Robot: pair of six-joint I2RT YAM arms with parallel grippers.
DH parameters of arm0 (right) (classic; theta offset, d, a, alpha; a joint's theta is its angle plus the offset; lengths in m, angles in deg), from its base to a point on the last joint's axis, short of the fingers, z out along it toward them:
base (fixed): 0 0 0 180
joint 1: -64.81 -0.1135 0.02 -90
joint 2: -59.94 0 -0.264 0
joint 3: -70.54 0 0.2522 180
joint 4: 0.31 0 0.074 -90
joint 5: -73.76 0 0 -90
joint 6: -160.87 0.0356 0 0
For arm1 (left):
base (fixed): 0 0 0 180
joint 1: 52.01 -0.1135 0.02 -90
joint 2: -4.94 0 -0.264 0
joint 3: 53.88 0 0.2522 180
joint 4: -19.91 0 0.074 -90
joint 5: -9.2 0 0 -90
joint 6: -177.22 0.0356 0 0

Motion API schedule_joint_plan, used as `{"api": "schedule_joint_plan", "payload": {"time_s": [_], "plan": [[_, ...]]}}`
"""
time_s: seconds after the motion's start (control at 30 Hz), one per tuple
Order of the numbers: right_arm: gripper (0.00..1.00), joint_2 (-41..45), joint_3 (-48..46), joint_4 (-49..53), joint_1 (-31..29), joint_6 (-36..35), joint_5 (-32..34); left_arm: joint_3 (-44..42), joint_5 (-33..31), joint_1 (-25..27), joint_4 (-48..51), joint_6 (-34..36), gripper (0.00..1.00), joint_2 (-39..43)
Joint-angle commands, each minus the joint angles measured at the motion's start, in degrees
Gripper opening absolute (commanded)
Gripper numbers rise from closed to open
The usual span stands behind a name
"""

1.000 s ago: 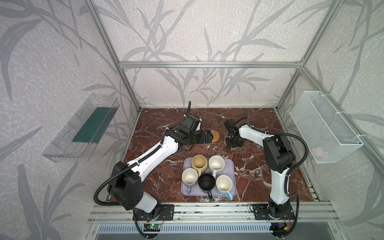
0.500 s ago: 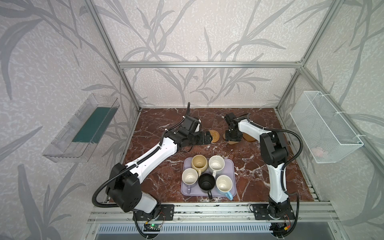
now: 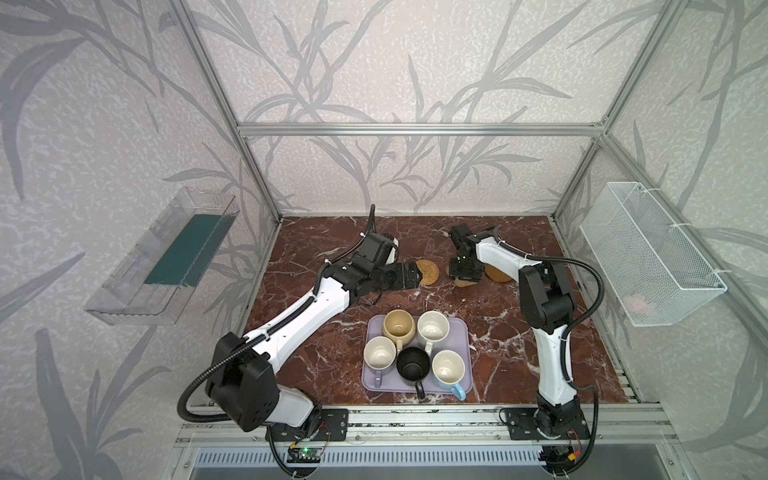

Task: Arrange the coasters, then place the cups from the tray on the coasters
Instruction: 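Move right gripper farther out over the round wooden coaster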

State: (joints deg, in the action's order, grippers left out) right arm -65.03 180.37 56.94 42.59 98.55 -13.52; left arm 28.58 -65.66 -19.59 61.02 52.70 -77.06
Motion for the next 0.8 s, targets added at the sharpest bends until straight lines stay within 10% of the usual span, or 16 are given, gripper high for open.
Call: {"api": "schedule_joint_plan", "payload": {"time_s": [0.0, 0.27, 0.43, 0.77], "plan": [[0.64, 2.45, -3.1, -3.26, -0.7, 0.66, 0.56, -1.07, 0.5, -0.52, -0.36, -0.28, 0.99, 2.0], [0.73, 11.08, -5.87, -5.04, -1.07, -0.32, 0.57, 0.33, 2.57, -1.0, 1.22, -1.73, 0.99, 2.57], [1.0, 17.73, -10.73, -8.44, -1.0, -0.26, 0.13, 3.35, 3.05, -0.97, 4.57, 0.42, 0.99, 2.9], [0.99, 24.39, -14.46, -11.15, 4.71, -6.99, -0.15, 7.0, 7.98, 0.16, 3.12, -1.53, 0.99, -0.48]]}}
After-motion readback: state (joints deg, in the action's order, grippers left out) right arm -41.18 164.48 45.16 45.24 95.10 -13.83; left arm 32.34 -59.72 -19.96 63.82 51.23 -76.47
